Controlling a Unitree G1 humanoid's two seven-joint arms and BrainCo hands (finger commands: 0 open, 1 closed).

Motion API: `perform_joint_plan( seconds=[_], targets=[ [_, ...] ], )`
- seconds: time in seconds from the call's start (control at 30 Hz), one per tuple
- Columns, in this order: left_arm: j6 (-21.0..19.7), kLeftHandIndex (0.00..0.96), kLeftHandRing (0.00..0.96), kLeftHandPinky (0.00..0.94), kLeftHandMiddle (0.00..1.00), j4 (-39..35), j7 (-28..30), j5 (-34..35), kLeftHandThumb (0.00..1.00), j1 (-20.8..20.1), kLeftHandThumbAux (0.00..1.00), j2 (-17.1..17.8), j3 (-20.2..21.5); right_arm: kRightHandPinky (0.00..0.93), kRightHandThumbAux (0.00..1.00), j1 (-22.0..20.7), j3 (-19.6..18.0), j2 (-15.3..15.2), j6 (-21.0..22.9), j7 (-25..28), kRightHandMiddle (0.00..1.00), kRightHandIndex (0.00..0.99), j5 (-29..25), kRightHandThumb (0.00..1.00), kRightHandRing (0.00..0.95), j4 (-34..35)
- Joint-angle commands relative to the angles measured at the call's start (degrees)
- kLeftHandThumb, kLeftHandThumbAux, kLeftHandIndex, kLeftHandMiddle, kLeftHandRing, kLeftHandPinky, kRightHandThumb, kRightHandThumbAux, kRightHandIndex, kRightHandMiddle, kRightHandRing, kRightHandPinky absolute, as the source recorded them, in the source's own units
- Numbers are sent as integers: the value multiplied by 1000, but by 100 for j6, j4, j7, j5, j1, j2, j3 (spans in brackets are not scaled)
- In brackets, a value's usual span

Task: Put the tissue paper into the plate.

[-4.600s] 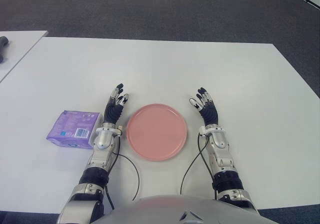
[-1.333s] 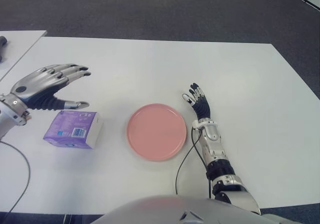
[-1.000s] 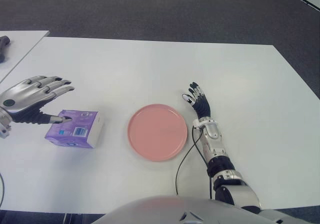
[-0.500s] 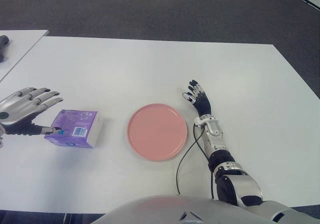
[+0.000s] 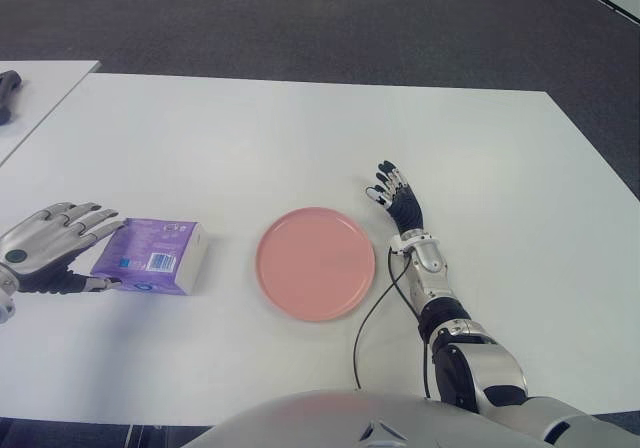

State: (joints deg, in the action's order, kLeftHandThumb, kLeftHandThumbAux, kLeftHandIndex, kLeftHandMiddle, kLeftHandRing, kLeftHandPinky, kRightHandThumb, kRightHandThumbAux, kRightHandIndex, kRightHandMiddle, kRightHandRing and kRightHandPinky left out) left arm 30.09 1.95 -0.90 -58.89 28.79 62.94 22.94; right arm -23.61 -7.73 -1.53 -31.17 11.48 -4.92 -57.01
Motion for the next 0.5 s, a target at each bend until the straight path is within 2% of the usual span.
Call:
perform_joint_plan(
  seconds=[0.03,0.5],
  targets=[
    [-7,0,0,0,0,6,156,165,128,83,139,135,-137,0,707,351,-56,-11,245,18,0,0,-40,98,0,-384],
    [-61,0,0,0,0,-221,524,515,126,123,141,92,-319,0,707,318,-95,-51,236,67,0,0,-55,98,0,-445]
  ],
)
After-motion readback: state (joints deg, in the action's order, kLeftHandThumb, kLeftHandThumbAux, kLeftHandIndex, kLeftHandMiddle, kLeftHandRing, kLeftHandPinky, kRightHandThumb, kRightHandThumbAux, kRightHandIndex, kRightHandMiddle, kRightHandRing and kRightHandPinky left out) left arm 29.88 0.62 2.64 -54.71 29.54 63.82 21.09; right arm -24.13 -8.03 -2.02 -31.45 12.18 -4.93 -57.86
